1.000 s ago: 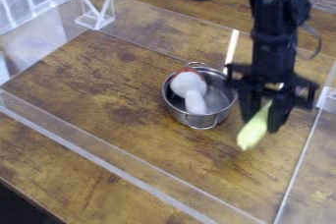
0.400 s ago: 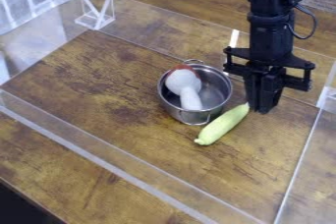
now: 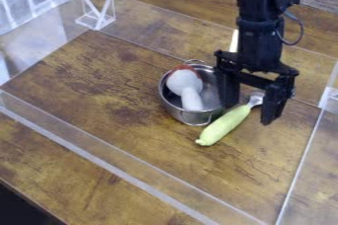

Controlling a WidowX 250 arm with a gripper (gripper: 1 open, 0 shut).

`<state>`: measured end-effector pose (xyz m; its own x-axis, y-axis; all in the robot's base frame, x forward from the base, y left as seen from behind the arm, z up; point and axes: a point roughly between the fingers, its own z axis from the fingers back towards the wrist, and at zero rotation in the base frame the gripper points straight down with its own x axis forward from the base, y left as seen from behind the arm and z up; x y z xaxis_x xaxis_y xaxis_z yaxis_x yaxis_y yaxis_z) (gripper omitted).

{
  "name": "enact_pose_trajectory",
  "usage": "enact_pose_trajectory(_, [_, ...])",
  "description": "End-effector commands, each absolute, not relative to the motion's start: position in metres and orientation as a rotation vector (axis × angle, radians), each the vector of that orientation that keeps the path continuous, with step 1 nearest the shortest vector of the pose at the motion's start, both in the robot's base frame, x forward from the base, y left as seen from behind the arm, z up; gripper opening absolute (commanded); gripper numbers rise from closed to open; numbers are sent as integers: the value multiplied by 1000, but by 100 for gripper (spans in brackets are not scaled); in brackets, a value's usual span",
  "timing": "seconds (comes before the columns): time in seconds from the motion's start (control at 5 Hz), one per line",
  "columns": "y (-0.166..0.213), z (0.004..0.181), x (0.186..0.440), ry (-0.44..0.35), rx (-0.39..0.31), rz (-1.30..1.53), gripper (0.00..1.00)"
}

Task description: Move the green spoon to the right

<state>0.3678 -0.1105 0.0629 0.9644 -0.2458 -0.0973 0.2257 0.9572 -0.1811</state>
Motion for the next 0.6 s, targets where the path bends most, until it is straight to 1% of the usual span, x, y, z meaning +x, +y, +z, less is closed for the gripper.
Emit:
enact_pose_trajectory(0.0, [-94,70,372,96,-167,-279,100])
enact_pose_trajectory(0.2, [-89,63,374,105,-166,-320,100])
enact_pose_trajectory(0.4, [-82,47,376,120,-167,-343,100])
